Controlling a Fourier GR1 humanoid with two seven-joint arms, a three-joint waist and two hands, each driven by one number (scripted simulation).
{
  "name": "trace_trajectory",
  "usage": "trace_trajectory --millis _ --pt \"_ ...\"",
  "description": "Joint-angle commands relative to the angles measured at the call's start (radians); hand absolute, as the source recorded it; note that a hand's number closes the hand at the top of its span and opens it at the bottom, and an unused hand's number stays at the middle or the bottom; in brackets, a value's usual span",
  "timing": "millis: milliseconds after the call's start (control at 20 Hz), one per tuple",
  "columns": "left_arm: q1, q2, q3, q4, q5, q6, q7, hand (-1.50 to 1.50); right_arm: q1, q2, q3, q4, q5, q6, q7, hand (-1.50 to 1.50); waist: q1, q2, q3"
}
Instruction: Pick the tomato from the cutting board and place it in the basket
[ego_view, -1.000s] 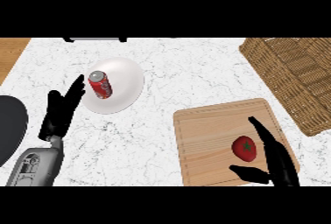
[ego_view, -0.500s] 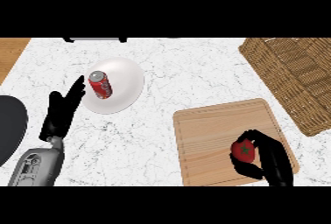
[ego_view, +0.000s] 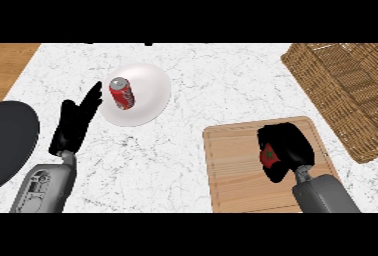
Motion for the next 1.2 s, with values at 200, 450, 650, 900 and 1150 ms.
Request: trace_trajectory --millis 200,450,650,900,1150 --pt "0.036 -0.001 0.007 -0.037 -0.005 0.005 0.025 0.00 -0.213 0.127 -0.036 0.083 -0.063 0.077 -0.027 1.50 -0.033 -0.003 0.009" --pt "0.045 -0.010 0.016 -0.025 -0.011 0.025 0.005 0.00 -0.237 0.175 -0.162 -0.115 -0.244 0.192 0.026 1.50 -0.049 -0.008 0.008" --pt "0.071 0.007 0.030 -0.041 0.010 0.001 0.008 0.00 -0.247 0.204 -0.303 -0.300 -0.420 0.267 0.091 1.50 -0.066 -0.016 0.009" --pt "0.048 0.016 0.046 -0.056 0.024 -0.005 0.043 0.00 -0.388 0.209 -0.417 -0.495 -0.528 0.374 0.321 1.50 -0.056 -0.012 0.008" --pt "0.054 -0.001 0.020 -0.021 -0.004 -0.005 0.003 0.00 -0.619 0.157 -0.544 -0.493 -0.627 0.433 0.528 1.50 -0.047 -0.007 0.008"
